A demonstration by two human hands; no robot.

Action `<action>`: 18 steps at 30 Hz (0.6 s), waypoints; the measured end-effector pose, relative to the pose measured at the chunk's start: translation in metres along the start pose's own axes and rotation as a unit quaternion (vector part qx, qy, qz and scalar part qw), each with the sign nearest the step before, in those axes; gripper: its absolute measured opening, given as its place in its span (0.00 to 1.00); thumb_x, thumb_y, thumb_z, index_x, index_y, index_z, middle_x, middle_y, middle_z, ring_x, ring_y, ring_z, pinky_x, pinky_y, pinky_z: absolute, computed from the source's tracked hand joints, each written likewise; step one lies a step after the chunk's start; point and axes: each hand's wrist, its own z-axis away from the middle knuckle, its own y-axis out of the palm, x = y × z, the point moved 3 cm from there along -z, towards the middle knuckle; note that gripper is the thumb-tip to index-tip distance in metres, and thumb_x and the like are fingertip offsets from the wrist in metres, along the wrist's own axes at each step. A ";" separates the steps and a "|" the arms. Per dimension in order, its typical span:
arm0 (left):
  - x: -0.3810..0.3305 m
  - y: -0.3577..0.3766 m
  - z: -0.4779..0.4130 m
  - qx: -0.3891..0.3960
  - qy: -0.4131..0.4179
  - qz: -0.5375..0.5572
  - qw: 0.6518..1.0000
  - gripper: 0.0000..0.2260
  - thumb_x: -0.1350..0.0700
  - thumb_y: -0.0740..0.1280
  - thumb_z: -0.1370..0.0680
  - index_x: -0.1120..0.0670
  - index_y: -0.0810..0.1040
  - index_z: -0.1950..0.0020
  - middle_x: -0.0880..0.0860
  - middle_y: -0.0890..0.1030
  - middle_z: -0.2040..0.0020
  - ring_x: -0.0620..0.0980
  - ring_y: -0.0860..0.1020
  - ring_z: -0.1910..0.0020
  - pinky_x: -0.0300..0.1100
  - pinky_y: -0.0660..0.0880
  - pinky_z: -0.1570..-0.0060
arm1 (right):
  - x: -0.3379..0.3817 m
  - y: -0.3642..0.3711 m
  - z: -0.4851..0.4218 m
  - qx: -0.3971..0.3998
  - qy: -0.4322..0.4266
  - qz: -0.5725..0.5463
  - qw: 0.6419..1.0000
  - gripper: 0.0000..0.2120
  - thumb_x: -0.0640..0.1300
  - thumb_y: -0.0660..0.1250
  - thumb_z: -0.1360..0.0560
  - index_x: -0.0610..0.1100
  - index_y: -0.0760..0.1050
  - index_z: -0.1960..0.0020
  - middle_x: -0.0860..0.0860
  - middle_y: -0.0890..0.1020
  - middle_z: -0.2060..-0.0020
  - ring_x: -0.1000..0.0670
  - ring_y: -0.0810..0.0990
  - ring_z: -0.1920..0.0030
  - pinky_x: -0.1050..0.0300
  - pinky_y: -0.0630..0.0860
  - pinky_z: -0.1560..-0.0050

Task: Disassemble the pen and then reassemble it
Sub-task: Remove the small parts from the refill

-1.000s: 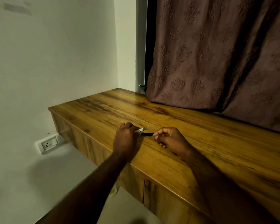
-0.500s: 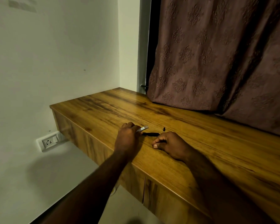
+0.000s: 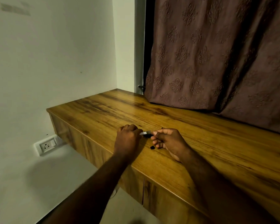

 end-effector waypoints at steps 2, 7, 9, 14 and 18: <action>-0.002 -0.001 0.000 0.007 0.011 -0.020 1.000 0.08 0.54 0.67 0.25 0.49 0.82 0.48 0.51 0.81 0.54 0.54 0.77 0.54 0.49 0.67 0.53 | -0.001 0.002 -0.002 0.000 0.006 -0.020 1.000 0.10 0.36 0.65 0.23 0.29 0.77 0.46 0.41 0.81 0.63 0.51 0.78 0.69 0.62 0.75 0.72; -0.007 -0.003 0.000 0.017 0.044 -0.067 0.997 0.08 0.54 0.69 0.27 0.48 0.82 0.49 0.50 0.81 0.55 0.54 0.76 0.54 0.51 0.68 0.53 | -0.002 0.000 -0.004 -0.017 0.024 -0.050 0.998 0.12 0.37 0.67 0.24 0.28 0.76 0.47 0.41 0.81 0.65 0.51 0.78 0.71 0.62 0.75 0.73; -0.008 -0.002 -0.001 0.013 0.054 -0.085 0.995 0.10 0.55 0.70 0.29 0.48 0.82 0.48 0.51 0.80 0.55 0.55 0.76 0.53 0.52 0.69 0.53 | -0.002 0.001 -0.005 -0.023 0.029 -0.047 0.998 0.11 0.36 0.67 0.24 0.28 0.76 0.47 0.41 0.81 0.65 0.51 0.78 0.71 0.62 0.76 0.72; -0.012 -0.002 -0.002 0.006 0.092 -0.104 0.990 0.16 0.54 0.59 0.28 0.48 0.81 0.45 0.51 0.80 0.54 0.55 0.76 0.53 0.51 0.70 0.54 | -0.001 -0.002 -0.006 -0.022 0.055 -0.058 0.997 0.09 0.34 0.66 0.24 0.28 0.77 0.48 0.40 0.81 0.65 0.50 0.80 0.71 0.62 0.78 0.70; -0.016 -0.002 -0.003 -0.002 0.126 -0.083 0.989 0.19 0.54 0.55 0.28 0.50 0.82 0.45 0.53 0.80 0.56 0.55 0.77 0.56 0.50 0.72 0.59 | 0.000 -0.004 -0.006 -0.013 0.064 -0.071 0.995 0.10 0.32 0.65 0.25 0.27 0.76 0.47 0.39 0.80 0.65 0.50 0.80 0.72 0.61 0.79 0.70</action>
